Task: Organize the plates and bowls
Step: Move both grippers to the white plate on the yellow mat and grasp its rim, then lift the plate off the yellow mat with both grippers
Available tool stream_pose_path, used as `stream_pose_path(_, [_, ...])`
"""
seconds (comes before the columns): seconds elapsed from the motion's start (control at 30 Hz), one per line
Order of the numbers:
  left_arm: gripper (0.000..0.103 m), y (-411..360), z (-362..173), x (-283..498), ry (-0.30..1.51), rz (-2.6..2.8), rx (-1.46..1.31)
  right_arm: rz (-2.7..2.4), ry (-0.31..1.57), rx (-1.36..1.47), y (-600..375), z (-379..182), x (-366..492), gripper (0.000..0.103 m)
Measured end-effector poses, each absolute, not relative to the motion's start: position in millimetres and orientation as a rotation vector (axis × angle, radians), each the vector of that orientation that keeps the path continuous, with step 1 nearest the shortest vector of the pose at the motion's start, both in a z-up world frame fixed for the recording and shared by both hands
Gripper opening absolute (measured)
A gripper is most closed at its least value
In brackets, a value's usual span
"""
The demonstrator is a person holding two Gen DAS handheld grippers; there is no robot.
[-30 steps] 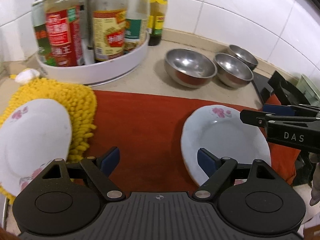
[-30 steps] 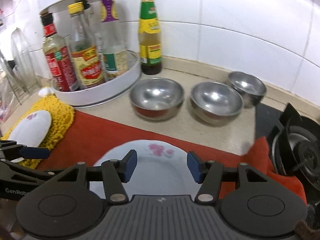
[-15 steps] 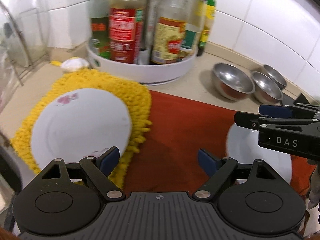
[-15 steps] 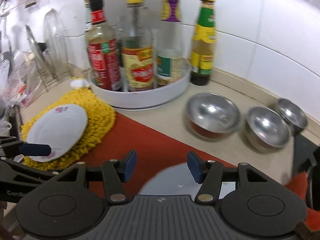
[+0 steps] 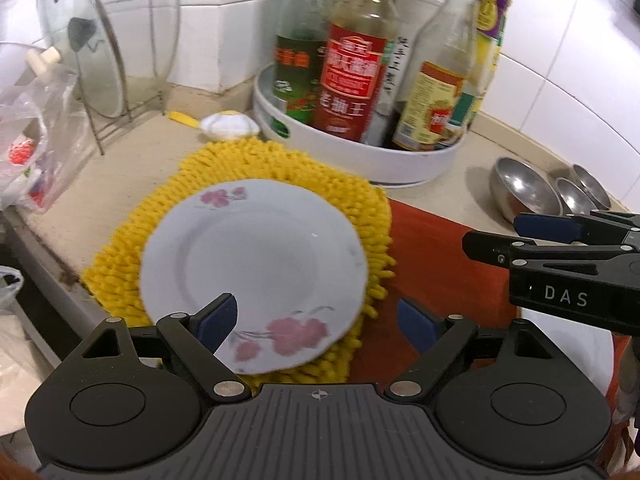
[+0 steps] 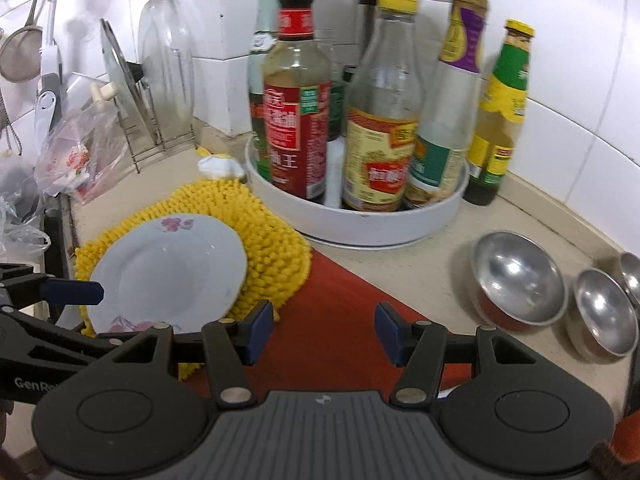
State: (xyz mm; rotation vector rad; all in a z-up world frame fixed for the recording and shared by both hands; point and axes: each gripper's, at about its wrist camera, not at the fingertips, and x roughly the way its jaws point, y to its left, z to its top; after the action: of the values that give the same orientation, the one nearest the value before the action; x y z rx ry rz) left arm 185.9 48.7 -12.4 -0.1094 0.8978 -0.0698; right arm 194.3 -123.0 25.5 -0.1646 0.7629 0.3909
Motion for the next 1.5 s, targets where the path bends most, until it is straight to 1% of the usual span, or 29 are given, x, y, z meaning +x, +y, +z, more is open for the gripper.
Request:
stream_pose_path(0.7, [0.092,120,-34,214,0.942,-0.012,-0.131,0.395,0.809,-0.217,-56,8,223,0.053])
stream_pose_path(1.1, [0.091,148,-58,230,0.960,-0.029,-0.145,0.431,0.930,-0.130,-44,-23,237,0.053])
stream_pose_path(1.23, [0.085,146,-60,234,0.955,-0.084,-0.151,0.463,0.950,-0.073,-42,-28,241,0.052])
stream_pose_path(1.33, [0.086,143,-63,238,0.961,-0.117,-0.146,0.520,0.961,-0.037,-40,-30,242,0.052])
stream_pose_path(1.43, [0.085,142,-64,243,0.956,-0.129,-0.146,0.543,0.968,-0.018,-36,-33,243,0.050])
stream_pose_path(1.5, [0.086,141,-65,246,0.955,-0.138,-0.143,0.546,0.974,0.001,-37,-35,246,0.048])
